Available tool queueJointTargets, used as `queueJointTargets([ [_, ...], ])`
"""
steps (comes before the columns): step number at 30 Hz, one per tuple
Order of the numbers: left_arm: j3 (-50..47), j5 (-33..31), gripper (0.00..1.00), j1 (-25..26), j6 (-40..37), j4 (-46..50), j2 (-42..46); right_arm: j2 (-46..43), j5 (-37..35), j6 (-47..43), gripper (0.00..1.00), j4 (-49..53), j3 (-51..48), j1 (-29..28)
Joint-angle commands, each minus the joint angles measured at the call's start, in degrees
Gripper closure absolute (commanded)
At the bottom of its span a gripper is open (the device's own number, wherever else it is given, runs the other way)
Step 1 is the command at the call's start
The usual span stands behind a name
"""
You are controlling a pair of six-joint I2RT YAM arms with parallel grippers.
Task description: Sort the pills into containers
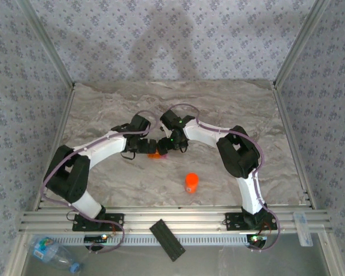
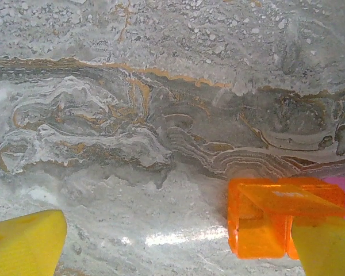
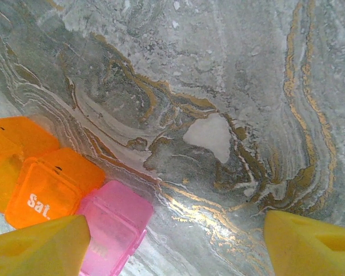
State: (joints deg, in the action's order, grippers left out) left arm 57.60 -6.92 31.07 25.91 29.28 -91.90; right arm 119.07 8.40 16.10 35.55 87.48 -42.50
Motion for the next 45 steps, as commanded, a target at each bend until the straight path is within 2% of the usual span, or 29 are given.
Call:
queueJointTargets([
  [1,1.5,-0.6,0.00,-0.6,-1.2,0.4,-1.4,1.0,-2.2,-0.2,0.19,2.6,-2.1,-0.2],
  [18,3.2,-0.6,0.00,-1.6,-0.8,-1.2,-5.4,1.3,-2.3,0.0,0.19,2.6,-2.1,-0.3],
  [31,3.8,2.5,0.00,-3.0,0.4,1.5,4.1,-0.2,-0.8,-0.9,0.18,4.9,2.4,0.7],
  [37,0.0,1.5,0.00,-5.6,0.3,2.2,7.1,-2.3,0.4,-1.3,0.18,5.4,3.4,1.5],
  [45,-6.2,0.1,0.00,-6.5,0.7,-0.1,5.2,-6.1,-0.2,-1.7,0.18,5.3,0.6,2.9],
])
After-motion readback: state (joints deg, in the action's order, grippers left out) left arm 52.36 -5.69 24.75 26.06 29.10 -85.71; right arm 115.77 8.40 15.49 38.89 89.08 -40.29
